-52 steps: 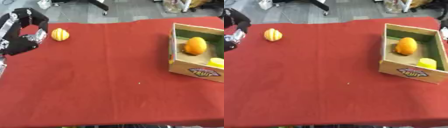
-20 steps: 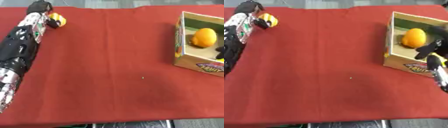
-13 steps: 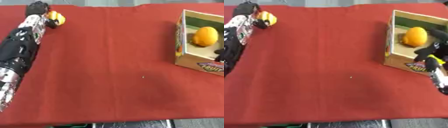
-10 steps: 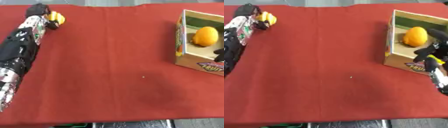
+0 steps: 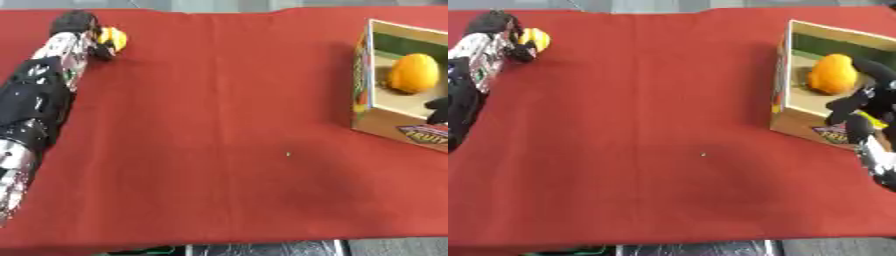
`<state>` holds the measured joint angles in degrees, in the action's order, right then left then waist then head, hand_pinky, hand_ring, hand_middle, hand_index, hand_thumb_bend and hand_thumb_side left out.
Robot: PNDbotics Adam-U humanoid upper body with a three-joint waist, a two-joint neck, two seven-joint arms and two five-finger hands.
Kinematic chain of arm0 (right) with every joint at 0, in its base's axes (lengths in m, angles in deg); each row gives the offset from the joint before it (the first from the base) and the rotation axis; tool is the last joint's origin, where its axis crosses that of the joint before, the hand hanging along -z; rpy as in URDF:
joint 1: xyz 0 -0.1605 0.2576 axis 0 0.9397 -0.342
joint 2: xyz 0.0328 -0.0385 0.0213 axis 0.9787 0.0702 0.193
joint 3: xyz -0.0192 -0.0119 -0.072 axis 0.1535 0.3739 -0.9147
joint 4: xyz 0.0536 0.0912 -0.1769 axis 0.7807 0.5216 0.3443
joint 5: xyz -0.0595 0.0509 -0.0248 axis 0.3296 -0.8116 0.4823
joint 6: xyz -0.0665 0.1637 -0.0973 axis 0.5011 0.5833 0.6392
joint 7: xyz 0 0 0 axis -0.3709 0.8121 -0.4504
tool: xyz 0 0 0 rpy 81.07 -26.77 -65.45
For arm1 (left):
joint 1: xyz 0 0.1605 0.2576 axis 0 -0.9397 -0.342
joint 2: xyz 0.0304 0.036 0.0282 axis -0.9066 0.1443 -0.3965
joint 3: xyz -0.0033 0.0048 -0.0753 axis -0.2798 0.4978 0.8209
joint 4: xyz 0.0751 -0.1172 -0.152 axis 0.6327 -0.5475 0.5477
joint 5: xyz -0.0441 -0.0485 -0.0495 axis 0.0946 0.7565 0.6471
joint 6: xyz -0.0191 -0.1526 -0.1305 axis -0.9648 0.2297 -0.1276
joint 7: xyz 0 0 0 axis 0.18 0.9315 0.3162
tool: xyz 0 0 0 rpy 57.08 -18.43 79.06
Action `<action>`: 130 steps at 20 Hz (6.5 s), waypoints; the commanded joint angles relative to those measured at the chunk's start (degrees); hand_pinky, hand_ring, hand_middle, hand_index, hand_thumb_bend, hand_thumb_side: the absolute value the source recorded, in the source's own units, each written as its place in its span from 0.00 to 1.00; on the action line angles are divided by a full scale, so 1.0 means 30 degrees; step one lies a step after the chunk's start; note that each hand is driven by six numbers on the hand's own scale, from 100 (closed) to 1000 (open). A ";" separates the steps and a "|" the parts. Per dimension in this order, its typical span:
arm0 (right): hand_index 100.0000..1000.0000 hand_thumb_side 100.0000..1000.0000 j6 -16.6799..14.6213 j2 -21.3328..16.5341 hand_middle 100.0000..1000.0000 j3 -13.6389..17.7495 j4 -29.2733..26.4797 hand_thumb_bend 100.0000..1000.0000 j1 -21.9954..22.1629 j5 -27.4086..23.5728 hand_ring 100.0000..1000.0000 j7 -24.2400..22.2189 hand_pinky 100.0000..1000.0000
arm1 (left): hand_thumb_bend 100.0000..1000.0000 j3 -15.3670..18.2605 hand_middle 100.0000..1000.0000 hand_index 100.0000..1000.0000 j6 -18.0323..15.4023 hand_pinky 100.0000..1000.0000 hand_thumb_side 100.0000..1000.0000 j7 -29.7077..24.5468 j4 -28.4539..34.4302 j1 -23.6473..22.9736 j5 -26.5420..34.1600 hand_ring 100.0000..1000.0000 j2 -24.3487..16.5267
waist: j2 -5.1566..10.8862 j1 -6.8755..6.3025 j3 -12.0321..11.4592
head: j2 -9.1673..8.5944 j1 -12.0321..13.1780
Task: Pick up the objects with one hand, pass them to the other hand, and then place them into the box on the other side of the table.
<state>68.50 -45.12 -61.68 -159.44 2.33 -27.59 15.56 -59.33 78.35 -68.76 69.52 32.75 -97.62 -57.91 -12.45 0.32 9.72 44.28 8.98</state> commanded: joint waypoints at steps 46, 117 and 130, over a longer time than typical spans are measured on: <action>1.00 0.70 1.4154 -0.0226 0.31 -0.9234 0.3973 0.00 -0.3289 -1.2444 0.40 -0.6637 0.58 | 0.00 -1.2100 0.35 0.42 -0.6052 0.60 0.18 -0.7157 2.0308 -0.1769 1.8508 0.42 -0.1530 | 0.1714 -0.0769 -0.1863 | -0.0053 -0.1977; 1.00 0.62 1.3549 -0.1336 0.45 -0.8480 0.0032 0.17 -0.2700 -1.9835 0.53 0.3674 0.58 | 0.00 -1.0031 0.43 0.48 -0.8905 0.61 0.09 -0.3874 2.0558 -0.2785 1.2095 0.48 -0.3526 | 0.1667 -0.0780 -0.1992 | -0.0053 -0.1851; 1.00 0.62 1.3083 -0.1628 0.39 -0.8287 -0.0392 0.12 -0.3007 -2.0028 0.53 0.4898 0.58 | 0.00 -0.9872 0.42 0.47 -0.7792 0.61 0.08 -0.2465 2.0408 -0.2393 1.0714 0.47 -0.2750 | 0.1773 -0.0850 -0.2353 | -0.0053 -0.2015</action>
<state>108.02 -48.73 -87.27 -159.09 -5.85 -87.95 29.93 -89.59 54.60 -76.97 130.52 24.33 -65.02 -65.57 -8.29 -1.69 2.71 44.28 2.98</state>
